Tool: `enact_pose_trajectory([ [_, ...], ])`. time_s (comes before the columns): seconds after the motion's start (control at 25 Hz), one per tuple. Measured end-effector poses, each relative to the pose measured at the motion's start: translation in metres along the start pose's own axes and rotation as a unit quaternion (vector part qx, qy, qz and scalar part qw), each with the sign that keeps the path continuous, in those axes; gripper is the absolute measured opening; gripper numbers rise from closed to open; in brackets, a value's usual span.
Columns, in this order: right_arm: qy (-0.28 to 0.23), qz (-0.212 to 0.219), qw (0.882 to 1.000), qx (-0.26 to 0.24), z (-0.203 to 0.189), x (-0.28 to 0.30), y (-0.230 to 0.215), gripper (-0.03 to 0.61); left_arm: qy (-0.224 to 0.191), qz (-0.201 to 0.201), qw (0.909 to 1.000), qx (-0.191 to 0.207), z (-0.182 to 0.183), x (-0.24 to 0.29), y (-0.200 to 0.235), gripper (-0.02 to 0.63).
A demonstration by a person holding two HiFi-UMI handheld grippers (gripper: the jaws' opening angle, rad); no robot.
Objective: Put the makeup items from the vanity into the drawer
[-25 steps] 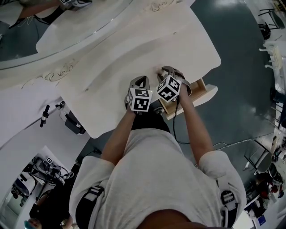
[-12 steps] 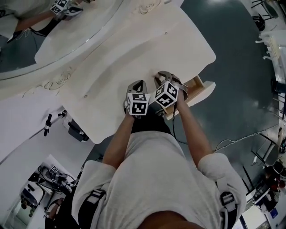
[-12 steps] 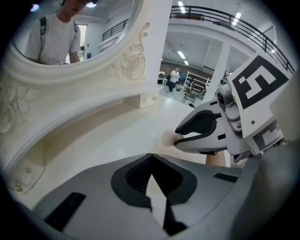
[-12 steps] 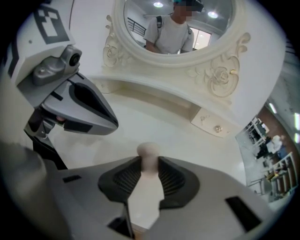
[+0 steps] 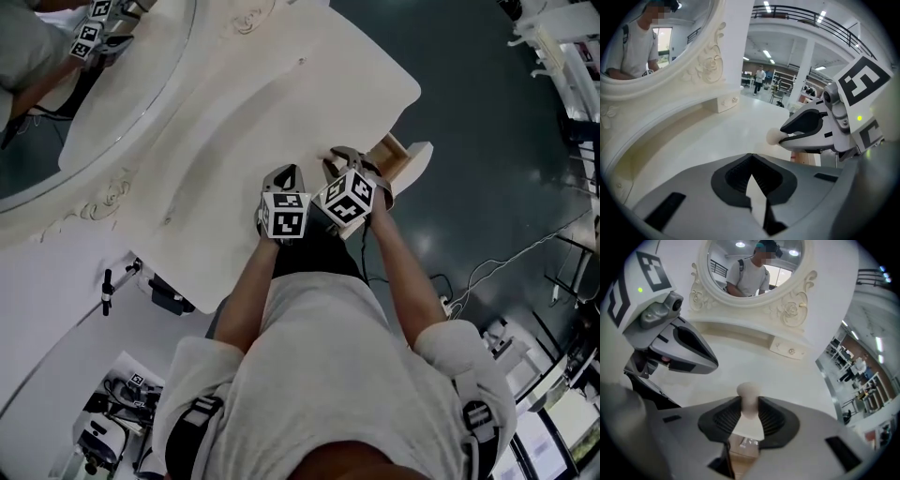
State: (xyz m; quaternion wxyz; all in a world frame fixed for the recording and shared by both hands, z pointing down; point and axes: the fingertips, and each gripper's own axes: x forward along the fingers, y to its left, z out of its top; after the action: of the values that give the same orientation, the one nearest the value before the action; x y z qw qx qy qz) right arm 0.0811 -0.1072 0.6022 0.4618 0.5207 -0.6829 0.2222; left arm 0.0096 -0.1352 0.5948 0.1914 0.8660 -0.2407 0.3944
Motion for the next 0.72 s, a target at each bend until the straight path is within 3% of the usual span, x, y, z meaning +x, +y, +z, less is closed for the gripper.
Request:
enact_pose_trajectory([
  [0.36, 0.015, -0.038, 0.997, 0.068, -0.053, -0.032, -0.017, 0.124, 0.003, -0.056, 0.9967, 0.058, 0.011, 0.013, -0.062, 0.006],
  [0.72, 0.036, -0.070, 0.989, 0.126, -0.108, -0.056, -0.027, 0.124, 0.011, -0.097, 0.9909, 0.092, 0.001, 0.022, -0.108, 0.006],
])
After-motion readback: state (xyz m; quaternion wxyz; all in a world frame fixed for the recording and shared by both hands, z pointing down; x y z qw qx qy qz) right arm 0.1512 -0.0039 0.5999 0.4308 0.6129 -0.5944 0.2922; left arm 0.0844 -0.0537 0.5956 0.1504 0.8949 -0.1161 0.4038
